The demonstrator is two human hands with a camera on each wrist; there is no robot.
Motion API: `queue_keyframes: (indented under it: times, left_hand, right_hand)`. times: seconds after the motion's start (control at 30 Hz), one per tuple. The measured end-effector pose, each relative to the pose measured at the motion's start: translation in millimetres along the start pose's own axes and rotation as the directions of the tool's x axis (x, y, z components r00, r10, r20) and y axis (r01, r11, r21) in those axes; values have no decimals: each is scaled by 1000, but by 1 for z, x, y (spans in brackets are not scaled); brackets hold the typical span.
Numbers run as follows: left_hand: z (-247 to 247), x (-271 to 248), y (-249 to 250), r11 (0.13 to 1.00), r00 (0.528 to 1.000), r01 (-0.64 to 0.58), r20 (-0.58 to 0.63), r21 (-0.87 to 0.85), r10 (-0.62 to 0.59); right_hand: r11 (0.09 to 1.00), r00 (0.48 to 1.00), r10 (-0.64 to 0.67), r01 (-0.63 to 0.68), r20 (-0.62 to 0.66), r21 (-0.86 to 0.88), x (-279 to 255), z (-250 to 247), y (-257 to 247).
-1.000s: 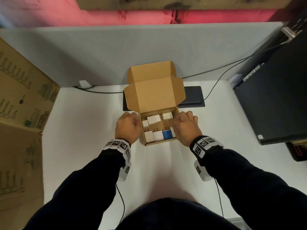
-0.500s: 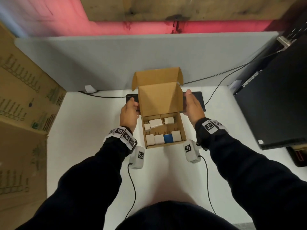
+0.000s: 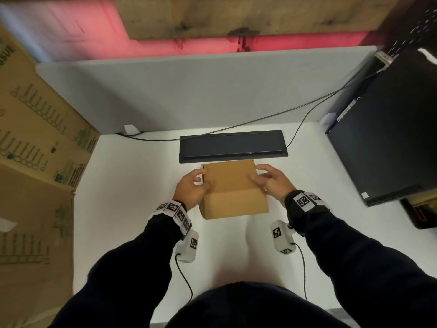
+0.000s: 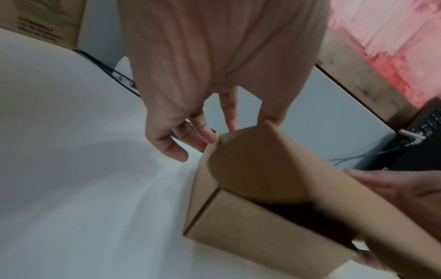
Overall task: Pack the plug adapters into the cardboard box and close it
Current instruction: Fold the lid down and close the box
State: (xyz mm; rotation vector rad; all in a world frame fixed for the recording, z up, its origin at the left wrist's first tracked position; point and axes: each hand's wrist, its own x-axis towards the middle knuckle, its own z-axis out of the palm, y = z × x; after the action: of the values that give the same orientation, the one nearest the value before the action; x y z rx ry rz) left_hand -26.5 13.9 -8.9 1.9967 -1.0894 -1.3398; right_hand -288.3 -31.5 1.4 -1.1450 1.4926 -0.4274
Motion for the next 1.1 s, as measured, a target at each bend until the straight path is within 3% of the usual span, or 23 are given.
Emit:
queue_keyframes:
  times: [0.1,0.17,0.27,0.37,0.53,0.8,0.97,1.1]
  left_hand:
    - [9,-13,-7,987,999,30,-18,155,-28]
    - [14,-19,-14,949,989,147,-28,280,-146]
    - [19,-28,-20,934,949,312,-9,173,-316]
    - [24,-33,-26,937,937,345,31,44,-347]
    - [26,-39,-28,911,909,407,132,-71,-396]
    - [32,-36,-32,913,917,396,103,-103,-386]
    - [34,-33,-31,919,930,368,72,-143,-362]
    - [33,-22,-41,932,943,328,4,-156,-332]
  right_hand:
    - [986,999,40,-40,-6,-161,-2,6,26]
    - [973,996,89,-84,11,-217,-4,9,43]
    - [959,992,123,-116,11,-257,-10,13,54]
    - [943,988,145,-156,-59,-293,-17,17,50]
    - [956,961,270,-275,-60,-104,-18,12,49]
    - [950,955,296,-296,12,104,-20,11,50]
    - [955,963,269,-267,8,132,-14,9,53]
    - [949,968,234,-246,86,196,-14,6,62]
